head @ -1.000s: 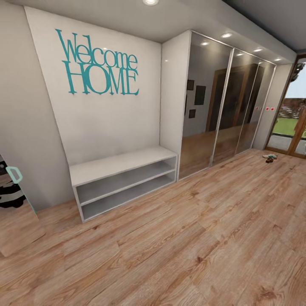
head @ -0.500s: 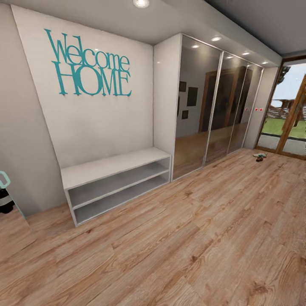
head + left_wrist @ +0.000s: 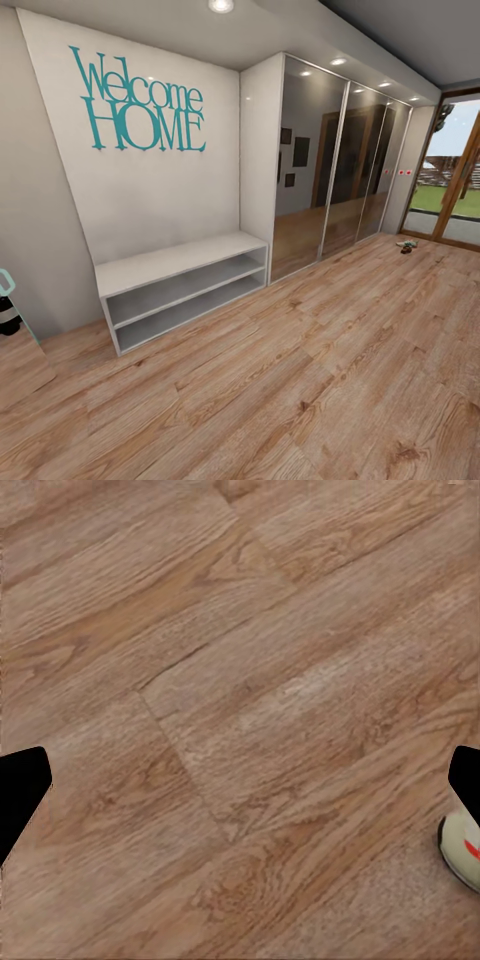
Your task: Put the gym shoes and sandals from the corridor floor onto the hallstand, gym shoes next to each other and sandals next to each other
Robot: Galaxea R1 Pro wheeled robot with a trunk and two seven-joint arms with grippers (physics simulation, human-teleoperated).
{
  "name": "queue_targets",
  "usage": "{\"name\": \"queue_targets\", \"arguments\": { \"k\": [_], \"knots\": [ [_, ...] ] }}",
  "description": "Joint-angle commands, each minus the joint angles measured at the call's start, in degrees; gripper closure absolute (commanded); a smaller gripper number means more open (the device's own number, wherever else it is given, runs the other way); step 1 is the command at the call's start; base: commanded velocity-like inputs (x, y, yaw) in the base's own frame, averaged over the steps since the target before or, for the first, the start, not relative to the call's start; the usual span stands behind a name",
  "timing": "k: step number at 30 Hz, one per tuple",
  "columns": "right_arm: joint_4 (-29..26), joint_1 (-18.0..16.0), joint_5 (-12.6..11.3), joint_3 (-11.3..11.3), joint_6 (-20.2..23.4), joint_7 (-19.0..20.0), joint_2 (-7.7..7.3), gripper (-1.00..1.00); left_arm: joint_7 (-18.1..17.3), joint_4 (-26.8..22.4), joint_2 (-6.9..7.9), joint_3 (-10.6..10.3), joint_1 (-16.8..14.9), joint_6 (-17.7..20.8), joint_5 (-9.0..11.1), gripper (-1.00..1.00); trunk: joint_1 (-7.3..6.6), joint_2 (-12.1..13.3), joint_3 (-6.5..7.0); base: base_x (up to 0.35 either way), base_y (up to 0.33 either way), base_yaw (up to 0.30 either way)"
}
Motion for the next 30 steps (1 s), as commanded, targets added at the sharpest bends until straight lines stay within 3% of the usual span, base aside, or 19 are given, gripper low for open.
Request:
{"name": "queue_targets", "arguments": {
  "k": [1, 6, 7, 12, 16, 18, 19, 20, 24, 25, 30],
  "knots": [
    [-0.4, -0.1, 2.3, 0.2, -0.2, 0.0, -0.08, -1.00, -0.1, -0.1, 0.10, 0.1, -0.4, -0.1, 0.1, -1.00, 0.00, 0.0, -0.06, 0.000, 0.000, -0.002],
    [-3.4, -0.1, 12.4, 1.8, -0.2, 0.0, -0.39, -1.00, -0.2, -0.4, 1.00, 0.0, -4.0, 0.3, 0.1, -1.00, 0.00, 0.0, -0.06, 0.000, 0.000, 0.000],
    [-6.5, -0.1, 19.9, 2.5, -0.2, 0.1, -0.47, -1.00, -0.8, -0.1, 1.68, 0.0, -7.3, 0.6, 0.2, -1.00, 0.00, 0.0, -0.06, 0.000, 0.000, 0.000],
    [-10.0, -0.9, 25.9, 2.8, 0.0, 0.8, -0.46, -1.00, -3.5, 0.0, 2.24, 0.0, -11.5, 1.9, 0.1, -1.00, 0.00, 0.0, -0.06, 0.000, 0.000, 0.000],
    [-11.1, -2.7, 27.3, 2.9, 0.2, 4.5, -0.46, -1.00, -6.5, 0.1, 2.66, 0.0, -14.3, 4.2, 0.0, -1.00, 0.00, 0.0, -0.06, 0.000, 0.000, 0.000],
    [-11.2, -5.2, 27.8, 2.9, 0.5, 9.7, -0.49, -1.00, -8.7, 0.1, 3.30, 0.0, -16.5, 6.8, 0.0, -1.00, 0.00, 0.0, -0.06, 0.000, 0.000, 0.000],
    [-10.8, -10.0, 28.2, 2.7, 2.5, 18.4, -0.59, -1.00, -11.8, 0.1, 4.66, 0.0, -19.8, 12.1, 0.1, -1.00, 0.00, 0.0, -0.06, 0.000, 0.000, 0.000],
    [-10.7, -11.5, 28.3, 2.6, 4.0, 20.8, -0.64, -1.00, -12.8, 0.1, 5.07, 0.0, -21.1, 13.9, 0.1, -1.00, 0.00, 0.0, -0.06, 0.000, 0.000, 0.000],
    [-10.5, -13.3, 28.4, 2.6, 6.9, 23.3, -0.69, -1.00, -14.6, 0.0, 5.52, 0.0, -23.4, 16.4, 0.1, -1.00, 0.00, 0.0, -0.06, 0.000, 0.000, 0.000],
    [-10.4, -14.3, 28.5, 2.6, 9.0, 24.7, -0.64, -1.00, -16.5, 0.0, 5.74, 0.0, -25.5, 17.8, -0.2, -1.00, 0.00, 0.0, -0.06, 0.000, 0.000, 0.000],
    [-10.2, -14.5, 28.5, 2.7, 9.5, 25.0, -0.58, -1.00, -17.1, 0.1, 5.76, -0.1, -26.0, 18.1, -0.3, -1.00, 0.00, 0.0, -0.06, 0.000, 0.000, 0.000]
  ]
}}
